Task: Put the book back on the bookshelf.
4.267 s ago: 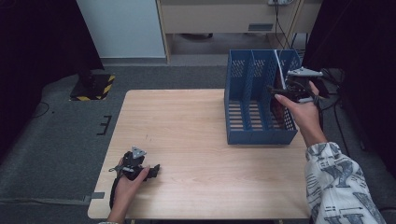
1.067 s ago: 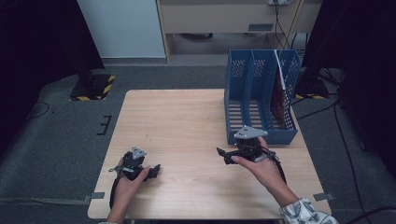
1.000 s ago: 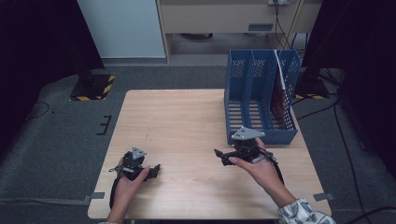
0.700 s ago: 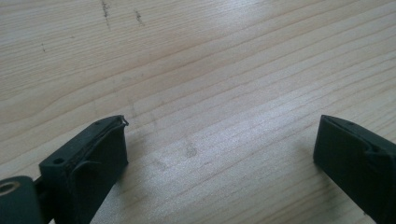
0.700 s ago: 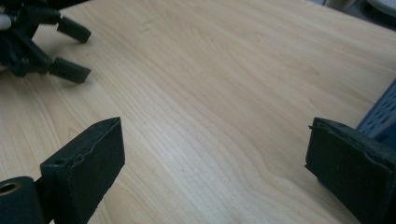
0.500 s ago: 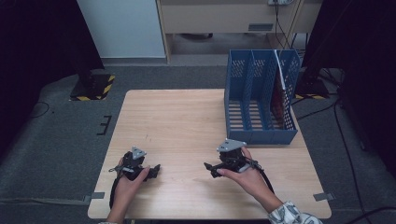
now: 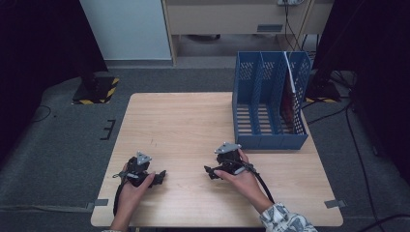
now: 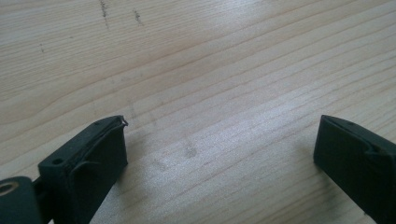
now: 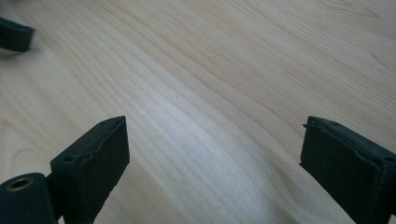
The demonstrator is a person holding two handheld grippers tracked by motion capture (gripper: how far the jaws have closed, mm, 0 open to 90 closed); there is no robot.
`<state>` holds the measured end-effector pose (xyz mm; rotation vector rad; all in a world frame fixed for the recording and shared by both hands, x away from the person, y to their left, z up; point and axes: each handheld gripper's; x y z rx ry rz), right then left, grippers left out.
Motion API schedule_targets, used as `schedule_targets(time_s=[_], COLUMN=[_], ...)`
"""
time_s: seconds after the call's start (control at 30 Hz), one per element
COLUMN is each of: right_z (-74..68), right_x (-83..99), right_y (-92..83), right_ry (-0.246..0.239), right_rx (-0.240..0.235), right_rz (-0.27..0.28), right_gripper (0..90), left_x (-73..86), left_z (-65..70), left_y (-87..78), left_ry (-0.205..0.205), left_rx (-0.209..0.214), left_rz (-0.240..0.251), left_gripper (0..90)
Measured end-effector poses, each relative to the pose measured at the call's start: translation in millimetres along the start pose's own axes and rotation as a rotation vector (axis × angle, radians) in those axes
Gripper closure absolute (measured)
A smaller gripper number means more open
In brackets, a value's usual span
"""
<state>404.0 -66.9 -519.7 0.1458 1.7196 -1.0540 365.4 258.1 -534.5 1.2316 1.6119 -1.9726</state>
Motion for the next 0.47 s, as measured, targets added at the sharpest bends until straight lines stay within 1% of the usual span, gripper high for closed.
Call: schedule_targets(time_s=[0.03,0.13,0.23,0.27,0.4,0.47], right_z=[1.2,4.7,5.1,5.8,7.5,7.7], right_x=[0.4,4.5,7.8,10.1,10.0,9.7], right_y=[2.4,12.2,16.7,19.3,20.0,20.7], right_ry=[-0.002,0.021,-0.007,0.007,0.001,0.019], right_rx=[0.01,0.039,0.062,0.07,0.078,0.088], right_rz=[-0.001,-0.009,-0.038,-0.038,-0.037,-0.047], right_gripper=[8.6,8.8,8.7,7.2,5.4,3.0], left_x=[-0.1,-0.2,-0.3,-0.3,-0.3,-0.3], left_z=[-0.1,-0.2,-0.2,-0.2,-0.1,-0.1], left_y=[0.1,0.2,0.3,0.3,0.4,0.4], left_ry=[0.001,0.002,0.002,0.002,0.002,0.002], left_rx=[0.001,0.001,0.001,0.001,0.0,0.001], left_rz=[0.0,0.0,-0.001,-0.001,-0.001,-0.001], left_gripper=[1.9,1.8,1.8,1.7,1.7,1.7])
Point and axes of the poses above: each handheld gripper's, and its own axes: y roughly forward along the jaws, x roughly out of its underside, z roughly to its right, and after that the axes turned 7 degrees about z, right-handed
